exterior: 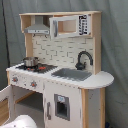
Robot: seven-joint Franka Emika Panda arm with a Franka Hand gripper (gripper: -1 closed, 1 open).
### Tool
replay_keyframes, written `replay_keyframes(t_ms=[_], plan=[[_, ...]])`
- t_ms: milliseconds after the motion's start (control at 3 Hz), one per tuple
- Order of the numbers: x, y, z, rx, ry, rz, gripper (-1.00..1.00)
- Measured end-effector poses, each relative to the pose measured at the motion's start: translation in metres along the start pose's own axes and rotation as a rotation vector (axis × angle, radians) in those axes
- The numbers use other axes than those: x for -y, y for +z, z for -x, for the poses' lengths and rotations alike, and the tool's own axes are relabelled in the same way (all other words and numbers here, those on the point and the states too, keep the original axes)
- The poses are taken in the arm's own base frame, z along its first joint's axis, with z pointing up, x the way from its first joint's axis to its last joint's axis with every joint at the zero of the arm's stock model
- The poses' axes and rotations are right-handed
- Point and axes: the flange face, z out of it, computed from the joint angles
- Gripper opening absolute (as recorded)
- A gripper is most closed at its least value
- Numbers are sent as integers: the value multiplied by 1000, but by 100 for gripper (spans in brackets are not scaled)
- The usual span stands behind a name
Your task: Play with the kitchen
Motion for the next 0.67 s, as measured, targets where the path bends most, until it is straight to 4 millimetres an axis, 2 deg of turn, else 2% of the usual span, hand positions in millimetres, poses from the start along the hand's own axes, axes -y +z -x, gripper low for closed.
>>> replay_keyframes(t_ms=[333, 667], plan=[[6, 29, 47, 73, 2, 32, 100], [-3, 32, 81, 142, -1, 77, 100]])
